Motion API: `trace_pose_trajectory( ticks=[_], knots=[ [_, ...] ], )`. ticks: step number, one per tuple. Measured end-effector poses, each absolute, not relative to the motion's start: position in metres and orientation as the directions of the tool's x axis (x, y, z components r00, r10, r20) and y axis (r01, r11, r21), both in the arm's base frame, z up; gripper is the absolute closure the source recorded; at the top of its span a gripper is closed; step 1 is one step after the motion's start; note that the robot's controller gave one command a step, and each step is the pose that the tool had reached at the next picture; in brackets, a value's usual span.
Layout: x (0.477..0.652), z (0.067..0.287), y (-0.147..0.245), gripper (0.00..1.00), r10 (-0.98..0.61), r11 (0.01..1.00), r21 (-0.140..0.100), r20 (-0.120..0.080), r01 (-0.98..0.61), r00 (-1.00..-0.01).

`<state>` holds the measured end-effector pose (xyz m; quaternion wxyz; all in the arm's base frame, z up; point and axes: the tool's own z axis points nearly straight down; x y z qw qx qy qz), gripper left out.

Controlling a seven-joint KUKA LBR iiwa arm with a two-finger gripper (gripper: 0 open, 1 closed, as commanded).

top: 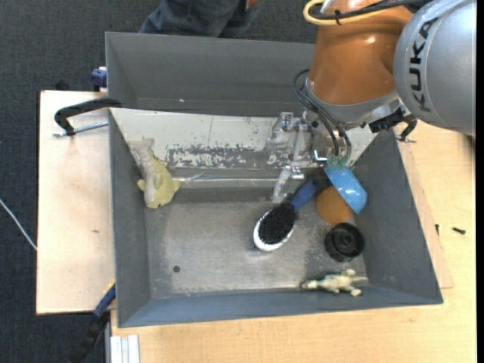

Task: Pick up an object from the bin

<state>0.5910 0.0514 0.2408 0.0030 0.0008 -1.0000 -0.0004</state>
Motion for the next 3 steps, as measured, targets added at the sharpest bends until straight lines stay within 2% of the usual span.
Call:
trace_pose_trajectory(
  ticks=[1,2,3],
  knots=[
    [0.559,0.120,0.018,0.00,-0.235,0.972,0.001,0.006,-0.235,-0.972],
    [0.575,0.083,0.012,0.00,-0.291,0.957,0.000,-0.005,-0.291,-0.957],
    [0.575,0.081,0.012,1.00,-0.290,0.957,0.001,-0.004,-0.290,-0.957]
  ],
)
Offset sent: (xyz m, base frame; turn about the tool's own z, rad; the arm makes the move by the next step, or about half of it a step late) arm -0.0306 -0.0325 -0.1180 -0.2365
